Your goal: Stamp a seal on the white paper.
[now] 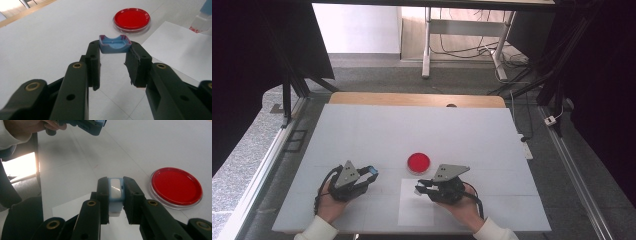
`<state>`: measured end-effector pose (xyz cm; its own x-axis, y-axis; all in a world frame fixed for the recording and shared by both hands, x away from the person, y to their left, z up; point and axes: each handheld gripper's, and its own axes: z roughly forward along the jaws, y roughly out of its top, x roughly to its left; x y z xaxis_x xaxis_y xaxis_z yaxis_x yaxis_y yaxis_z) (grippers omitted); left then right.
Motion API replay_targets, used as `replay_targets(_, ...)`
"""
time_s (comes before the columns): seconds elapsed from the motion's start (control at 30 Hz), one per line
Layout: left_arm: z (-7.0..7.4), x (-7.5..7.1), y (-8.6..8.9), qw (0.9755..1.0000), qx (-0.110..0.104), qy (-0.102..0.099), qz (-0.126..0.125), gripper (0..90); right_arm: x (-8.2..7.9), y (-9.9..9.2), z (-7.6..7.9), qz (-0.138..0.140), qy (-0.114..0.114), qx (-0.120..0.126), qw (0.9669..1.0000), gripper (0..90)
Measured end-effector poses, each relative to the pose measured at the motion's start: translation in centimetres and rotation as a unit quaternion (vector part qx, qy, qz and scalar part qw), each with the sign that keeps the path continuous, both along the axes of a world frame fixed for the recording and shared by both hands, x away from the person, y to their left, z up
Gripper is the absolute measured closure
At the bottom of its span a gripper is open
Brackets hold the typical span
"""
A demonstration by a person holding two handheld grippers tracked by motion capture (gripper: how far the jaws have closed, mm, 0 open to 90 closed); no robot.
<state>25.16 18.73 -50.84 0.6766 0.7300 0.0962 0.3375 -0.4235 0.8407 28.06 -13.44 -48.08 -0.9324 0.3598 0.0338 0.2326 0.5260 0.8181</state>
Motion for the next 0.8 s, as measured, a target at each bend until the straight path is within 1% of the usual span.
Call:
replay_targets(0.3, 0.0, 0.0, 0.0, 1.0000, 0.000, 0.001, 0.000, 65.0, 0.0, 0.3, -0.7, 0.003, 0.000, -0.012, 0.9999, 75.3)
replay_targets(0.57, 0.0, 0.0, 0.0, 1.0000, 0.000, 0.001, -0.001, 65.0, -0.1, 0.5, -1.0, 0.002, -0.007, -0.020, 0.9998, 75.3)
replay_targets(0.67, 0.0, 0.0, 0.0, 1.0000, 0.000, 0.001, -0.001, 65.0, 0.0, 0.6, -1.3, 0.002, -0.004, -0.021, 0.9998, 75.3)
replay_targets(0.8, 0.0, 0.0, 0.0, 1.0000, 0.000, 0.001, -0.001, 65.0, 0.0, 0.7, -1.7, 0.003, -0.004, -0.029, 0.9996, 75.3)
